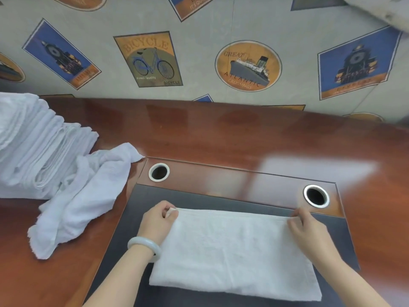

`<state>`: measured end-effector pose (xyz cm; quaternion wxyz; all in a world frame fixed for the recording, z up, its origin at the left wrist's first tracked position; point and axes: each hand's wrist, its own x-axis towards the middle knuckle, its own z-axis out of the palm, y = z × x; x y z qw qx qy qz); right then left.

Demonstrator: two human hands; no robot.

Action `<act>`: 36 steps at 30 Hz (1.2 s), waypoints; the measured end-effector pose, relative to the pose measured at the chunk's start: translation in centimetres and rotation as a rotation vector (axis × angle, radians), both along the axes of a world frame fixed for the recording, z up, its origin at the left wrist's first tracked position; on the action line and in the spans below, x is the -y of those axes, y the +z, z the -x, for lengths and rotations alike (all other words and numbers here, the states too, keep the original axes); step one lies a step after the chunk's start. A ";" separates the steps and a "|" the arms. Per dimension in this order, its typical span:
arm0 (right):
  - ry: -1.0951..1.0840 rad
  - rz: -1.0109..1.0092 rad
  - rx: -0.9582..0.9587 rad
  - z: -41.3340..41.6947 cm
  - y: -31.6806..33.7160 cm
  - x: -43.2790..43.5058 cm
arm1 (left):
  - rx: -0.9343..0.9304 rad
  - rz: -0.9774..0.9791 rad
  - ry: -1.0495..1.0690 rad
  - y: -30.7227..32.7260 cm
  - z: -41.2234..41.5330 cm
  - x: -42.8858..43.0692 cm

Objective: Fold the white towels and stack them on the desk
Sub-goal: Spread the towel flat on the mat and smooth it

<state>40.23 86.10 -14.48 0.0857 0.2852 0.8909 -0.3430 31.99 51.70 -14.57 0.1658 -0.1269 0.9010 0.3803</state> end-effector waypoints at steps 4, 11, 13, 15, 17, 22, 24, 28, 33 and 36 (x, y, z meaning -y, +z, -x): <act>0.064 -0.072 0.026 -0.2 1.0 0.0 | -0.004 0.042 -0.085 0.7 0.1 0.4; -0.067 0.072 -0.061 1.5 2.4 -1.1 | -0.043 -0.014 -0.012 1.7 1.8 0.7; -0.089 0.055 -0.007 1.8 1.1 -1.0 | -0.006 0.042 -0.014 1.1 1.6 -0.2; -0.101 0.036 0.021 1.9 -0.1 -0.9 | 0.006 0.059 0.017 0.5 1.5 -0.8; -0.056 -0.060 0.027 1.6 -0.7 -0.7 | 0.000 0.071 0.040 0.2 1.4 -1.0; 0.228 -0.572 -0.265 0.4 -2.5 2.2 | -0.034 0.115 0.043 -0.4 -0.1 -2.0; 0.379 -0.580 -0.332 -0.4 -4.0 4.1 | -0.050 0.101 0.080 -0.5 -0.7 -2.1; 0.456 -0.540 -0.165 -2.3 -6.5 4.3 | -0.053 0.047 0.155 -0.7 -1.0 -1.8; 0.417 -0.595 -0.106 -3.0 -6.4 4.0 | -0.036 0.065 0.142 -0.4 -1.4 -1.7; 0.374 -0.611 -0.073 -4.7 -6.8 3.4 | -0.031 0.136 0.123 -0.4 -2.9 -1.4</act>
